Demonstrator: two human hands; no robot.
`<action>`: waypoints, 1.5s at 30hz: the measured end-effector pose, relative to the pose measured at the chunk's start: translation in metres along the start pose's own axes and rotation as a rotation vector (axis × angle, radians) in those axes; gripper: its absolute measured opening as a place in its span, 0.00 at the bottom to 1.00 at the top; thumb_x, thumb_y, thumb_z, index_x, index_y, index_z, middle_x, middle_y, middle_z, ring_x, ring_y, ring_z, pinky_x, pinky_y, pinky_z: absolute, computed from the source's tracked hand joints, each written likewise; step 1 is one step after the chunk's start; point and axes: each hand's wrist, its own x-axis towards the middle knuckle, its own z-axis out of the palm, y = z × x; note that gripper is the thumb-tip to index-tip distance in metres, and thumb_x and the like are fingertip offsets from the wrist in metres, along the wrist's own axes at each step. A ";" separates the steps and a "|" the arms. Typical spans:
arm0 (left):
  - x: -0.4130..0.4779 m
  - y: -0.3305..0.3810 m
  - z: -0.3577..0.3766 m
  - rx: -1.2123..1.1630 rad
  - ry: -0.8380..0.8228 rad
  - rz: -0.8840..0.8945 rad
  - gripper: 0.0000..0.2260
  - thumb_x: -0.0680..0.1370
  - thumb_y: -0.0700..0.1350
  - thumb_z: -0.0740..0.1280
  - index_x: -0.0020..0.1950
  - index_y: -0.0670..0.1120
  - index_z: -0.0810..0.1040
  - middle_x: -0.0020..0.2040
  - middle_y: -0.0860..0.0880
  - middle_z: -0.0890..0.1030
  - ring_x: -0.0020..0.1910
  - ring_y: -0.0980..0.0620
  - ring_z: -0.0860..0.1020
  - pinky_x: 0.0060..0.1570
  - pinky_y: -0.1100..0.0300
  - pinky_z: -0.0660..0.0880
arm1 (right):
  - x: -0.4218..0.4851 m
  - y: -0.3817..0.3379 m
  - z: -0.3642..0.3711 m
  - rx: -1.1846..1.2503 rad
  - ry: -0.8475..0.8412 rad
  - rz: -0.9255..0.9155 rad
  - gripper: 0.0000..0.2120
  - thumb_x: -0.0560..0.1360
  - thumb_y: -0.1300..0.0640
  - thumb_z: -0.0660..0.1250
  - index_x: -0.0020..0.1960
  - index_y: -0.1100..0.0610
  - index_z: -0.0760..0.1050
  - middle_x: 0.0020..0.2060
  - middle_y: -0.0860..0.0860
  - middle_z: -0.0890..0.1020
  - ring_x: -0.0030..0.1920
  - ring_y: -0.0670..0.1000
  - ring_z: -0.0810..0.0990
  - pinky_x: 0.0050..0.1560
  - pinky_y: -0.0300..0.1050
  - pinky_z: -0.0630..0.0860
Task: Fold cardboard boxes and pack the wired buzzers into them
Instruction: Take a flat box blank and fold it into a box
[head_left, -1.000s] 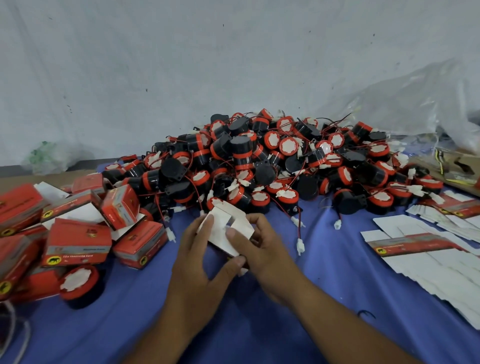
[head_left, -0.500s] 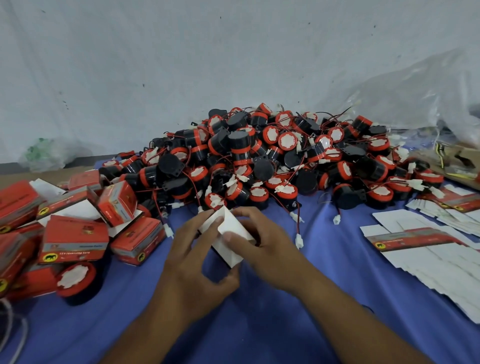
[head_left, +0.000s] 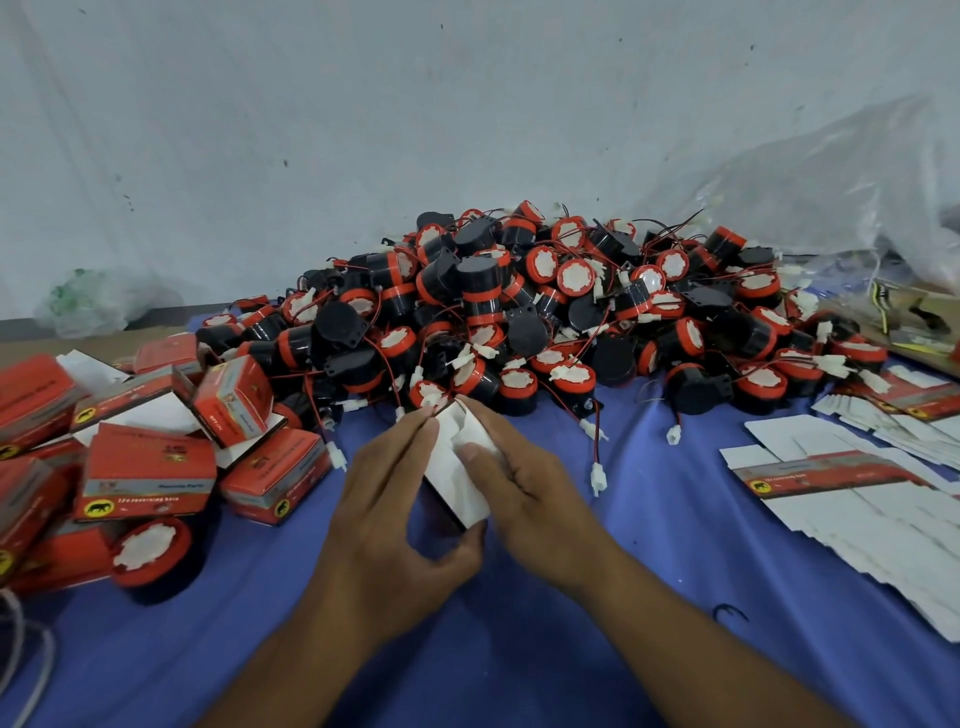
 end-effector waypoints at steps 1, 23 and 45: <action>0.000 -0.001 0.001 0.002 0.002 0.012 0.32 0.72 0.52 0.71 0.69 0.34 0.70 0.68 0.39 0.73 0.67 0.41 0.73 0.69 0.54 0.69 | 0.001 0.001 -0.001 0.014 -0.026 0.011 0.21 0.84 0.52 0.59 0.77 0.43 0.64 0.62 0.47 0.81 0.61 0.48 0.79 0.63 0.53 0.77; -0.003 -0.001 0.008 -0.012 -0.006 -0.074 0.36 0.72 0.55 0.72 0.73 0.38 0.66 0.70 0.47 0.70 0.70 0.50 0.67 0.70 0.58 0.66 | 0.011 0.010 -0.012 0.233 -0.047 0.055 0.19 0.79 0.54 0.69 0.63 0.33 0.73 0.59 0.39 0.81 0.62 0.41 0.78 0.59 0.39 0.76; 0.003 -0.027 -0.003 0.302 -0.376 -0.179 0.25 0.61 0.46 0.83 0.54 0.40 0.80 0.45 0.43 0.79 0.42 0.40 0.78 0.41 0.50 0.74 | 0.011 0.005 -0.018 -1.123 -0.118 -0.107 0.28 0.73 0.35 0.68 0.62 0.53 0.70 0.57 0.50 0.73 0.57 0.52 0.68 0.55 0.47 0.66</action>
